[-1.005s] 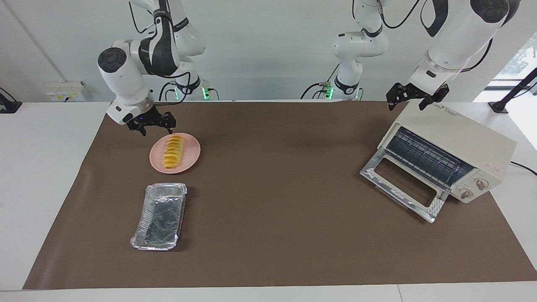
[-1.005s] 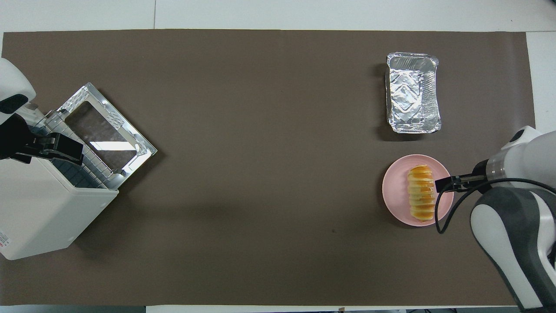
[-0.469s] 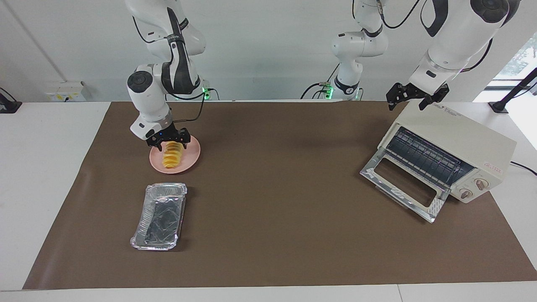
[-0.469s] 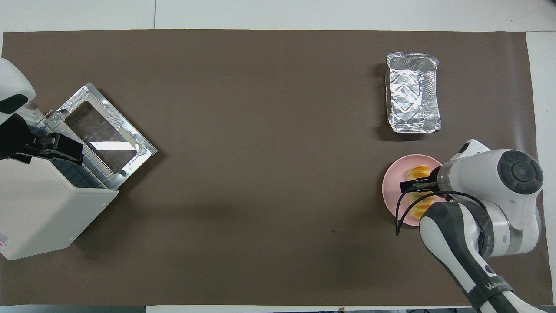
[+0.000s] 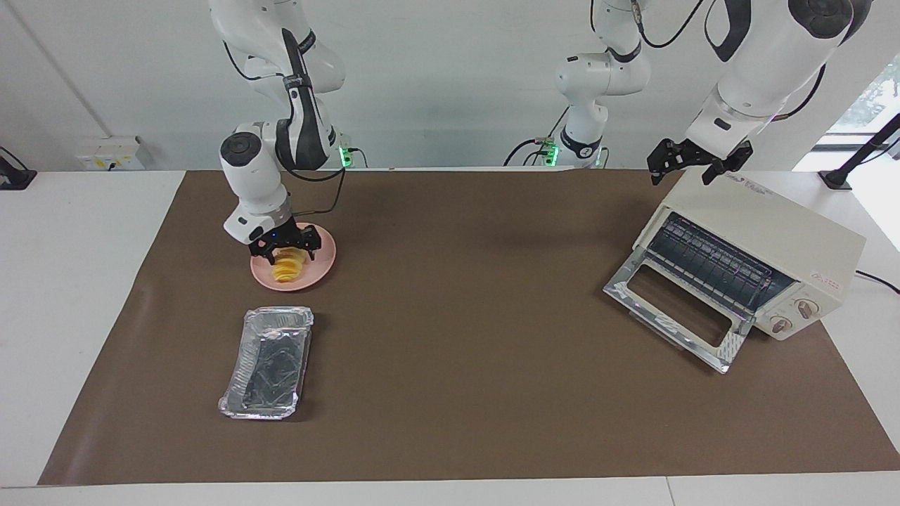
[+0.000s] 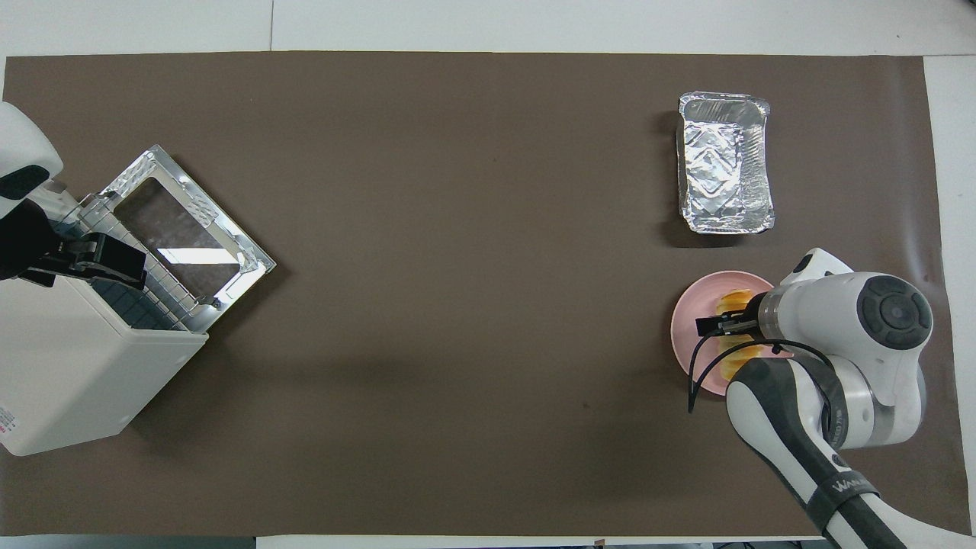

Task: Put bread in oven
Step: 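Grasp the bread slices with the right gripper and lift them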

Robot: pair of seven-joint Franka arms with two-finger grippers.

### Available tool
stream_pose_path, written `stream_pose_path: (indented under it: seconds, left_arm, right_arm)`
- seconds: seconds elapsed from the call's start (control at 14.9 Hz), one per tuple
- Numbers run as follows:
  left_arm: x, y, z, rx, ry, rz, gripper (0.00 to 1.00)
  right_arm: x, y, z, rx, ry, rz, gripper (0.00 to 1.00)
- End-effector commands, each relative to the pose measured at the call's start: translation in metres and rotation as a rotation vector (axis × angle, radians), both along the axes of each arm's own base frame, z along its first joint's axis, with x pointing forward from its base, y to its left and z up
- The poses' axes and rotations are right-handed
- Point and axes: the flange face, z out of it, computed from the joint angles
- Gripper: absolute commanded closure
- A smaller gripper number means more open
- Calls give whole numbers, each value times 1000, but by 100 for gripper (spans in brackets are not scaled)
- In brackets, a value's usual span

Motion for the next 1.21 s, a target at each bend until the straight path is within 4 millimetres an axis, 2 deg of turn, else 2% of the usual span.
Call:
stream_pose_path:
  seconds: [0.0, 0.07, 0.13, 0.2, 0.8, 0.94, 1.14]
  left_arm:
    - [-9, 3, 2, -13, 1, -1, 0]
    - [-9, 3, 3, -14, 0, -1, 0]
    - [-9, 3, 3, -14, 0, -1, 0]
    - [-9, 3, 3, -14, 0, -1, 0]
    - [-9, 3, 3, -14, 0, -1, 0]
    - [-9, 3, 2, -13, 1, -1, 0]
    - [-9, 3, 3, -14, 0, -1, 0]
  right_arm:
    - [-2, -6, -1, 9, -15, 14, 5]
    - [-1, -7, -1, 9, -18, 12, 23]
    - [-2, -11, -3, 8, -21, 11, 57]
    - [-2, -11, -6, 8, -21, 11, 100]
    - [1, -13, -1, 8, -2, 7, 100]
    - [10, -13, 13, 7, 22, 6, 100]
    - [38, -13, 60, 7, 68, 2, 100]
